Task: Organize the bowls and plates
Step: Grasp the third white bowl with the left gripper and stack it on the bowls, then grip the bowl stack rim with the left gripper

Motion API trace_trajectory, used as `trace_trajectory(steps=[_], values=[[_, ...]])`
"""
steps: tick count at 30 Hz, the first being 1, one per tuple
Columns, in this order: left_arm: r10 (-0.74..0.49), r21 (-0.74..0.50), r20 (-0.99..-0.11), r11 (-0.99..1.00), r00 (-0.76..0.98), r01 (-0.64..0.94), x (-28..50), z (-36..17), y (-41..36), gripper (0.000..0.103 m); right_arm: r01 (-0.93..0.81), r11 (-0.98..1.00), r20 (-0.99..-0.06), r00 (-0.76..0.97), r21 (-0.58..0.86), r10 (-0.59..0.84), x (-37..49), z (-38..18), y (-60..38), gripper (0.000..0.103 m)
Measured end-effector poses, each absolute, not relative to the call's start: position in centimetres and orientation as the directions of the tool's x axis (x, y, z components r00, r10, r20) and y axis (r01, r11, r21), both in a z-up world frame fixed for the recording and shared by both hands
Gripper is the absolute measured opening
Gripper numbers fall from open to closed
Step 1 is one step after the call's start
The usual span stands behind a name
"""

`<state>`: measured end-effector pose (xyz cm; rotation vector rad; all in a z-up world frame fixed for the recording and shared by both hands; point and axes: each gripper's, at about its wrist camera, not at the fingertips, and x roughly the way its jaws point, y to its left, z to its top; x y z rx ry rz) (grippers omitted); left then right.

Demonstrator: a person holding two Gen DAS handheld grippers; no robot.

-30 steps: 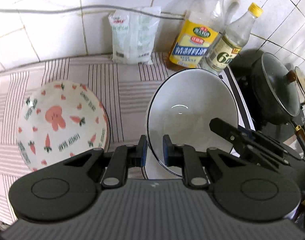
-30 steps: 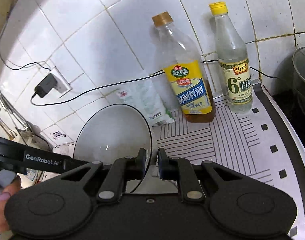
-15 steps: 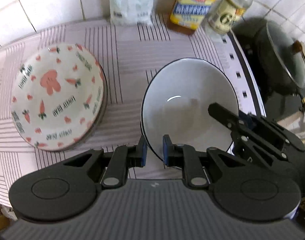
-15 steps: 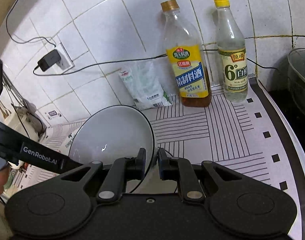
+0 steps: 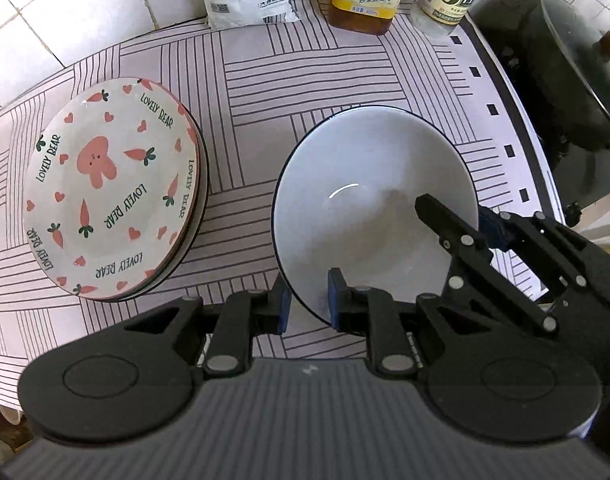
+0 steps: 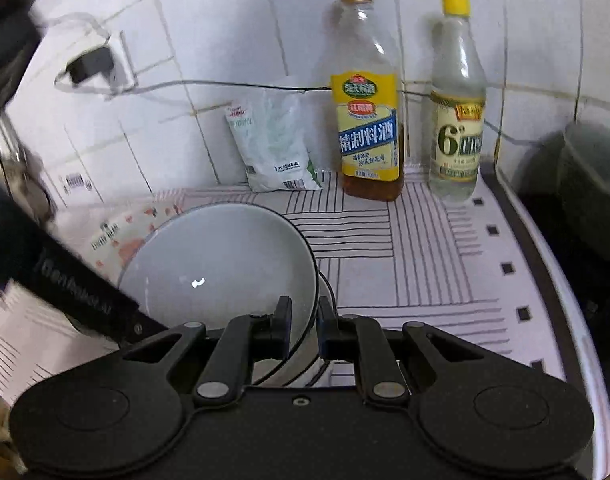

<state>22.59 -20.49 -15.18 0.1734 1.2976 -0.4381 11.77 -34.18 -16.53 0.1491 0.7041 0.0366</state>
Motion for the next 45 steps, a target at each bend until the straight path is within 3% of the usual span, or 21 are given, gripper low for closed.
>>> trace_trajectory(steps=[9,17,29,33,39,42,45], values=[[-0.218,-0.142,-0.963,0.909,0.157,0.392,23.4,-16.0,-21.0,0.021,-0.010,1.000,-0.636,0.771,-0.010,0.002,12.2,-16.6,-32.9,0.017],[-0.215,-0.144,-0.966,0.907,0.142,0.395,23.4,-16.4,-21.5,0.027,-0.046,0.978,-0.625,0.775,-0.202,-0.093,12.2,-17.4,-31.1,0.026],[-0.228,-0.136,-0.956,0.901,0.183,0.413,22.3,-15.3,-21.5,0.035,-0.035,0.998,-0.621,0.784,-0.060,-0.010,11.4,-17.4,-32.6,0.033],[-0.298,-0.183,-0.927,0.888,0.226,0.422,21.6,-14.2,-20.3,0.038,-0.022,1.000,-0.600,0.800,-0.020,0.006,10.0,-17.0,-32.7,0.035],[-0.377,-0.209,-0.877,0.858,0.298,0.469,19.3,-11.8,-17.4,0.041,-0.010,1.000,-0.560,0.828,0.015,0.016,7.5,-16.3,-32.7,0.043],[-0.417,-0.249,-0.856,0.850,0.305,0.464,18.2,-10.5,-15.8,0.041,-0.031,0.999,-0.549,0.835,0.009,0.031,6.1,-15.7,-32.3,0.054],[-0.454,-0.274,-0.829,0.839,0.326,0.470,17.1,-9.7,-14.2,0.042,-0.034,0.999,-0.541,0.840,-0.002,0.028,4.7,-15.1,-32.0,0.057]])
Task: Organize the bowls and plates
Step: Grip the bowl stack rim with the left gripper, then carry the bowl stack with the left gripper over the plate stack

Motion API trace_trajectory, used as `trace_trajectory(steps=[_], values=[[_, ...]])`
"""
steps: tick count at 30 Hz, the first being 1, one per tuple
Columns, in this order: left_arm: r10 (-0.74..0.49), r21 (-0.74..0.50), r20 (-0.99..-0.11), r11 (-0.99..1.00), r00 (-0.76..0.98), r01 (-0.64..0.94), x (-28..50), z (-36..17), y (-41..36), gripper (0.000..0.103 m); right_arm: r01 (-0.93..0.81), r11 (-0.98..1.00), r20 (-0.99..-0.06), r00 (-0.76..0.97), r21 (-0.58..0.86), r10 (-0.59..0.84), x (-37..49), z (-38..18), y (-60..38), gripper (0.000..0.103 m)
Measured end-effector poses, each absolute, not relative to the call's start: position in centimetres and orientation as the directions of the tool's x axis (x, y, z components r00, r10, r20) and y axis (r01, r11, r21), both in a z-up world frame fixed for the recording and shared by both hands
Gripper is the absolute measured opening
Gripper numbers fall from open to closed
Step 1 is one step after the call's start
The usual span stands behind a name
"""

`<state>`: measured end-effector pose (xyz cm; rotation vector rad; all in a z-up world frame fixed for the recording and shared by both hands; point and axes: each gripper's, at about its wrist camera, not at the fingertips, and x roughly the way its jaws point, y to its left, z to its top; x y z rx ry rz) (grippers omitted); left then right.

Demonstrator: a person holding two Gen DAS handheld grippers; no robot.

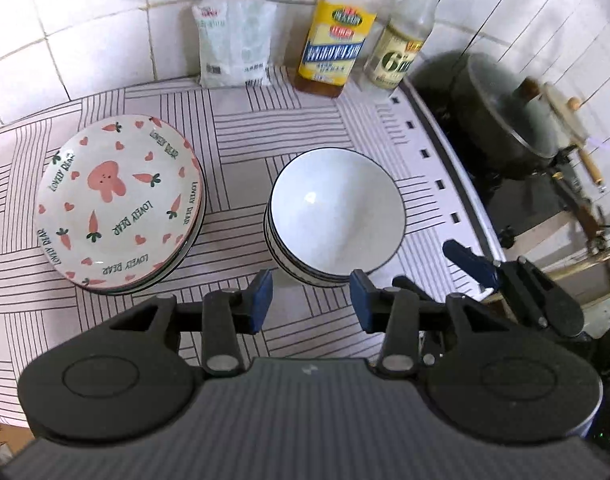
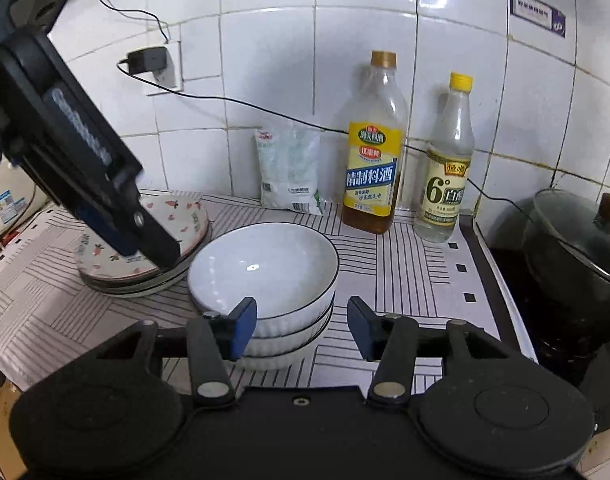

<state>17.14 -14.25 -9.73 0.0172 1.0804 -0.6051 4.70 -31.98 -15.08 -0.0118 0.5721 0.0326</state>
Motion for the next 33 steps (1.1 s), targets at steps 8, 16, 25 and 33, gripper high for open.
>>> trace_trajectory(steps=[8,16,25,33], values=[[-0.507,-0.303,-0.763,0.829,0.401,0.471,14.9,-10.2,-10.4,0.046,-0.071,0.997,-0.549,0.832,0.041,0.082,2.0,-14.6,-30.7,0.063],[-0.542,-0.338,-0.707,0.823,0.455,0.456,13.7,-13.5,-9.4,0.057,-0.039,0.999,-0.562,0.825,0.035,0.053,0.9,-18.4,-30.4,0.069],[-0.638,-0.489,-0.596,0.770,0.488,0.409,16.0,-16.9,-9.3,0.066,-0.007,1.000,-0.635,0.772,0.011,0.012,2.8,-21.6,-30.1,0.077],[-0.663,-0.564,-0.628,0.749,0.408,0.348,20.8,-21.0,-11.7,0.067,0.011,0.998,-0.624,0.781,0.058,0.027,5.9,-24.9,-30.0,0.092]])
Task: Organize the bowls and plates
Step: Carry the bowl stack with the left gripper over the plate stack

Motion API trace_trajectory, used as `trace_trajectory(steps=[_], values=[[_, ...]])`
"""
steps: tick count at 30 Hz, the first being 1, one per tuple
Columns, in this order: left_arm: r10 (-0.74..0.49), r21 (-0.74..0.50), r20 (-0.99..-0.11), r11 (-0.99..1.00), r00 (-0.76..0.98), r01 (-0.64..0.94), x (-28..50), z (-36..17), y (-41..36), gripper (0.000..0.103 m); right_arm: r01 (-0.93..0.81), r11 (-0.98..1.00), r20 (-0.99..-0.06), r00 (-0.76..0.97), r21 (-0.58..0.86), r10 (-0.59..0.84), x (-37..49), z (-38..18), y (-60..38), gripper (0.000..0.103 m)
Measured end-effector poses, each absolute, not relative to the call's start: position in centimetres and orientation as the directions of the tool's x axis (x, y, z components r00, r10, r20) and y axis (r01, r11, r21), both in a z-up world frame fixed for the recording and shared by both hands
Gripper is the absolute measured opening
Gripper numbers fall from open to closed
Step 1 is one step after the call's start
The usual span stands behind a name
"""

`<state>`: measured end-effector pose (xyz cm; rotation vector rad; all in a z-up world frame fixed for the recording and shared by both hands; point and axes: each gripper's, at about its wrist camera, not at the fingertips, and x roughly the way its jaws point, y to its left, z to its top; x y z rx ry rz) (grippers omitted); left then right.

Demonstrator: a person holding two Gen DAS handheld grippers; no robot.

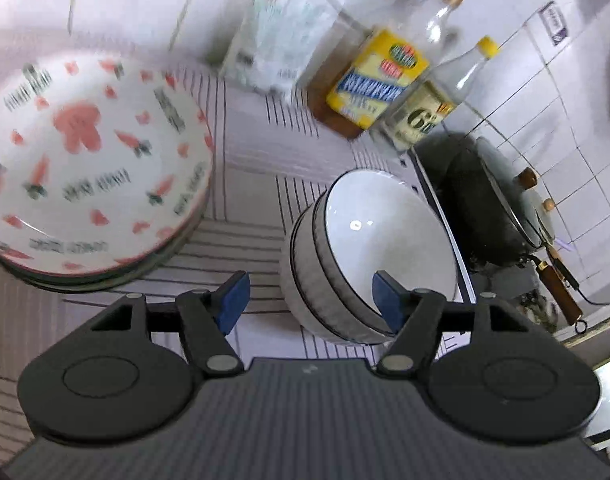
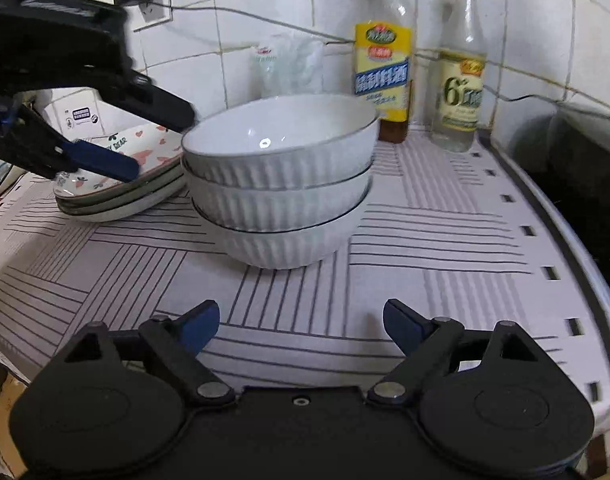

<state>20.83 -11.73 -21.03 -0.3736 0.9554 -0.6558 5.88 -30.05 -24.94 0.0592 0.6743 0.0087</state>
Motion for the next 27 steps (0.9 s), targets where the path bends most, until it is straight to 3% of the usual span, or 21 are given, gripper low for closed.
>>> trace_trajectory(steps=[3,11,13,18,27], values=[[-0.615,-0.538,-0.656,0.788,0.437,0.301,21.6,-22.3,-12.7,0.066,-0.003,0.997,-0.603,0.796,0.082,0.051,7.0,-25.7,-29.9,0.092],[-0.654,-0.550,-0.649,0.756,0.389,0.355,23.0,-23.4,-14.4,0.063,-0.050,0.993,-0.511,0.854,0.104,0.097,9.7,-26.1,-30.5,0.096],[-0.668,-0.566,-0.642,0.744,0.376,0.354,23.3,-23.5,-14.6,0.058,-0.066,0.994,-0.501,0.859,0.091,0.103,10.1,-26.3,-30.3,0.097],[-0.694,-0.604,-0.632,0.719,0.343,0.342,23.9,-24.3,-14.8,0.042,-0.083,0.991,-0.511,0.851,0.101,0.123,11.2,-26.3,-30.4,0.098],[-0.712,-0.626,-0.611,0.702,0.346,0.341,24.0,-24.6,-14.9,0.042,-0.111,0.986,-0.548,0.821,0.121,0.160,12.5,-26.3,-30.6,0.100]])
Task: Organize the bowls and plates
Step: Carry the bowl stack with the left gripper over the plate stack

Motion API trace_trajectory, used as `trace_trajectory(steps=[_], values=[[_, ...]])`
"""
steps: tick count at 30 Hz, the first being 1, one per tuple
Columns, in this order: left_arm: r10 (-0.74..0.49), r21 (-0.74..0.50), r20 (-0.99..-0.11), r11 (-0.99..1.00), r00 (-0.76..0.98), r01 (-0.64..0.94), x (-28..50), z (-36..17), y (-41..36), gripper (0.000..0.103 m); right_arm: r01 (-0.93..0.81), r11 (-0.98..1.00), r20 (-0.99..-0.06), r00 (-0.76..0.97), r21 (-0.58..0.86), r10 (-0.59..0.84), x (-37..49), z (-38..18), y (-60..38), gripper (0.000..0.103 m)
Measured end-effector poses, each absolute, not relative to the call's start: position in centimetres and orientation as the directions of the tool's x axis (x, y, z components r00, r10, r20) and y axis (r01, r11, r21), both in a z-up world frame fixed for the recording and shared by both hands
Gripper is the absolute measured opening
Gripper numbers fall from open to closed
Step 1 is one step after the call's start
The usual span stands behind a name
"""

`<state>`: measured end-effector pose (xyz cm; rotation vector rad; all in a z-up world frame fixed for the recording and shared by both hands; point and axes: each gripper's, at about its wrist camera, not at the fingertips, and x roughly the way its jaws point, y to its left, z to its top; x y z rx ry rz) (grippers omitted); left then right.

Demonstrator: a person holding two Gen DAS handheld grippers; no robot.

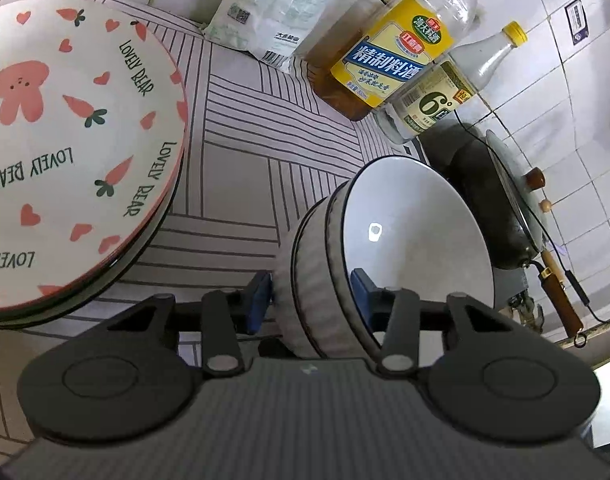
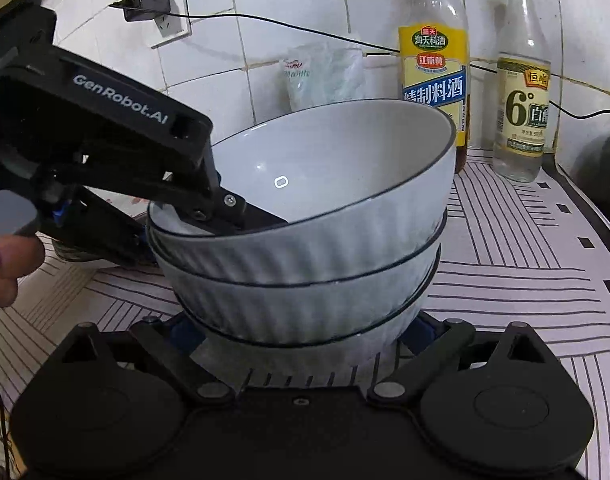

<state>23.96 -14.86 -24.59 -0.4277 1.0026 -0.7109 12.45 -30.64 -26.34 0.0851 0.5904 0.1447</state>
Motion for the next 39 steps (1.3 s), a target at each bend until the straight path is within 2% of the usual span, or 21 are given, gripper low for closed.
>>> trace_trajectory(steps=[14,22,29,34,39], values=[[-0.721,-0.620,-0.602,0.693,0.343,0.369,22.9,-24.2,-14.1,0.043,-0.099,0.991,-0.537,0.833,0.092,0.134,11.7,-26.3,-29.9,0.099],[-0.708,-0.562,-0.596,0.705,0.379,0.432,22.2,-20.8,-12.2,0.043,-0.105,0.988,-0.500,0.853,0.118,0.150,11.4,-24.5,-28.7,0.099],[-0.689,-0.551,-0.556,0.724,0.465,0.415,21.5,-17.4,-8.0,0.043,-0.179,0.980,-0.425,0.882,0.092,0.201,11.9,-21.2,-26.3,0.099],[-0.669,-0.579,-0.541,0.736,0.510,0.351,21.7,-16.5,-4.4,0.044,-0.245,0.967,-0.422,0.870,0.076,0.254,13.1,-19.6,-23.8,0.099],[-0.631,-0.555,-0.539,0.764,0.558,0.328,22.2,-15.9,-1.4,0.045,-0.324,0.945,-0.404,0.859,0.048,0.315,14.9,-18.6,-21.2,0.099]])
